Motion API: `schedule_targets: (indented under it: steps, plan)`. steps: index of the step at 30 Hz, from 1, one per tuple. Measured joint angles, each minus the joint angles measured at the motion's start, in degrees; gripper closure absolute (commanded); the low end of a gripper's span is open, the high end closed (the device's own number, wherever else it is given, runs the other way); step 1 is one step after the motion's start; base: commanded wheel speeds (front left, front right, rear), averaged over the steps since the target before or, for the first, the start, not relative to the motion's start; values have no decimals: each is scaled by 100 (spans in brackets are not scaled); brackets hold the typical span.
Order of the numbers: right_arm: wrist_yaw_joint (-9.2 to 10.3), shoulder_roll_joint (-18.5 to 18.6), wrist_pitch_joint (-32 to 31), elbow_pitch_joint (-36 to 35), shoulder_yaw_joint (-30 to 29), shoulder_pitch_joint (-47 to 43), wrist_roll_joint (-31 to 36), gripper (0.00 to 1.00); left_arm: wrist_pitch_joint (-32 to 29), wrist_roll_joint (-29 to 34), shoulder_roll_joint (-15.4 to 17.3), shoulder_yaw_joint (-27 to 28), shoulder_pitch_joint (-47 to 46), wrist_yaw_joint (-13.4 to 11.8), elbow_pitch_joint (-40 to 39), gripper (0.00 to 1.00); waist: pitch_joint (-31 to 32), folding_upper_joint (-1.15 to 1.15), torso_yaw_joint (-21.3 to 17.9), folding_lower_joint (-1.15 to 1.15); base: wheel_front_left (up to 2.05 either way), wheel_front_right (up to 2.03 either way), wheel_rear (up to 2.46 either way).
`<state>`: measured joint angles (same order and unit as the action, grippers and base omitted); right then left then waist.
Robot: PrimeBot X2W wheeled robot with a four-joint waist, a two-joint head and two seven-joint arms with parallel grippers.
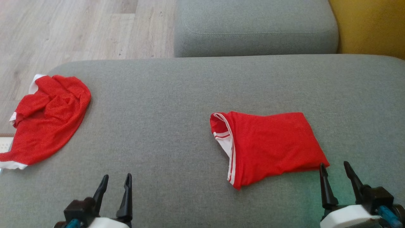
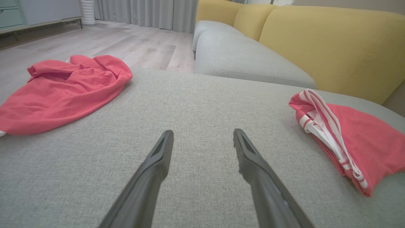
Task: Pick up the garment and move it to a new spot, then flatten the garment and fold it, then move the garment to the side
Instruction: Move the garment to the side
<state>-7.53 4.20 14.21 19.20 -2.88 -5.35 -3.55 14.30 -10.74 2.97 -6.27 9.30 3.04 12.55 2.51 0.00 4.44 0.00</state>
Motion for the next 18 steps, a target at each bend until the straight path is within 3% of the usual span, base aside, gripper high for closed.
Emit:
schedule_targets:
  steps: [9,13,18]
  plan:
    - [0,32,-250,54,76,279,-388,0,0,0,0,-23,-14,0,12,0,-144,0,63,0,0,0,0]
    - [0,238,-1168,69,75,1017,-786,0,0,-1,1,-45,-32,-1,9,0,-301,0,109,0,0,0,0]
    - [0,468,-2753,358,14,1998,-926,0,0,-20,1,-200,-280,-2,21,0,-610,0,188,1,0,0,0]
